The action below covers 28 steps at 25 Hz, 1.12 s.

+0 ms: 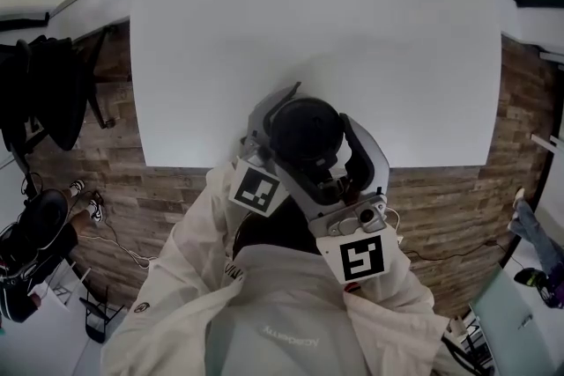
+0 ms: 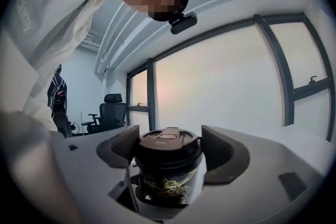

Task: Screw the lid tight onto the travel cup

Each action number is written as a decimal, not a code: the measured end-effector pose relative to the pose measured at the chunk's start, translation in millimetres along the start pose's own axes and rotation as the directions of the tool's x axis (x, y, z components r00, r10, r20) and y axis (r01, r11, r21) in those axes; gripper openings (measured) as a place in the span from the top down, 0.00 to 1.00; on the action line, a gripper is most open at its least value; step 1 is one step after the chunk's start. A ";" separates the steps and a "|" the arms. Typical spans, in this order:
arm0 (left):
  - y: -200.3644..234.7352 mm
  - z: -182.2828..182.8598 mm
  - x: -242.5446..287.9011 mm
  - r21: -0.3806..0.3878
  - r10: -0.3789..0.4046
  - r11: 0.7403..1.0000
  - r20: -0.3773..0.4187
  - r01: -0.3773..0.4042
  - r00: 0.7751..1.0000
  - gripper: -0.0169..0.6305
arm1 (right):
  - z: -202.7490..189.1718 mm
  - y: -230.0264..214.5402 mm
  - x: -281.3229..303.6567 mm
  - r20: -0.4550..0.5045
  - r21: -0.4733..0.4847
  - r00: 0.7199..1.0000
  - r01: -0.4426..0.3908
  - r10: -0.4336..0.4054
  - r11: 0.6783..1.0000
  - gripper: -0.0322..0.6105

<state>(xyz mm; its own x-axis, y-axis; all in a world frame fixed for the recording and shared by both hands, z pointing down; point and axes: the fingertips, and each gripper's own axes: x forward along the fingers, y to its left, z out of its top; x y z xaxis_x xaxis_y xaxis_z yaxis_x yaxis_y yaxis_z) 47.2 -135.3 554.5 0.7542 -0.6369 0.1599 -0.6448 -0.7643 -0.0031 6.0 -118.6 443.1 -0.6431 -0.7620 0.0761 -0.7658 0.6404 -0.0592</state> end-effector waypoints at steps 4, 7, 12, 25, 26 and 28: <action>0.9 1.5 -1.2 -0.003 -0.056 0.998 0.012 0.056 0.998 0.34 | -0.2 5.7 -0.2 0.009 0.040 0.994 -0.107 0.107 0.993 0.35; -2.9 2.9 -3.5 0.010 -0.152 0.988 0.016 0.152 0.988 0.34 | 4.1 6.8 -2.9 0.021 0.096 0.962 -0.273 0.272 0.957 0.34; -6.8 1.3 -5.4 0.023 -0.337 0.941 0.026 0.337 0.941 0.34 | -1.6 12.4 -1.5 -0.029 0.071 0.797 -0.601 0.604 0.796 0.28; -4.3 -8.0 -5.7 -0.009 -0.329 0.944 -0.009 0.329 0.944 0.34 | -2.5 19.4 26.9 0.011 0.019 0.840 -0.543 0.542 0.840 0.26; -3.9 -8.3 -6.5 -0.005 -0.297 0.955 -0.012 0.297 0.955 0.34 | -3.0 20.2 25.9 0.011 0.011 0.870 -0.493 0.493 0.870 0.26; -3.7 -7.8 -7.6 -0.007 -0.232 0.973 -0.013 0.232 0.973 0.34 | -2.8 21.1 23.2 0.013 -0.006 0.917 -0.399 0.399 0.917 0.26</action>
<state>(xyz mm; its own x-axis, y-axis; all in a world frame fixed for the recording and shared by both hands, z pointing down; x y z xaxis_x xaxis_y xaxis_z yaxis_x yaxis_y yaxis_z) 42.9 -126.8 561.0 0.8817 -0.4406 0.1688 -0.4529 -0.8906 0.0406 -25.1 -122.4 446.5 -0.8951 -0.4445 0.0336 -0.4457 0.8917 -0.0783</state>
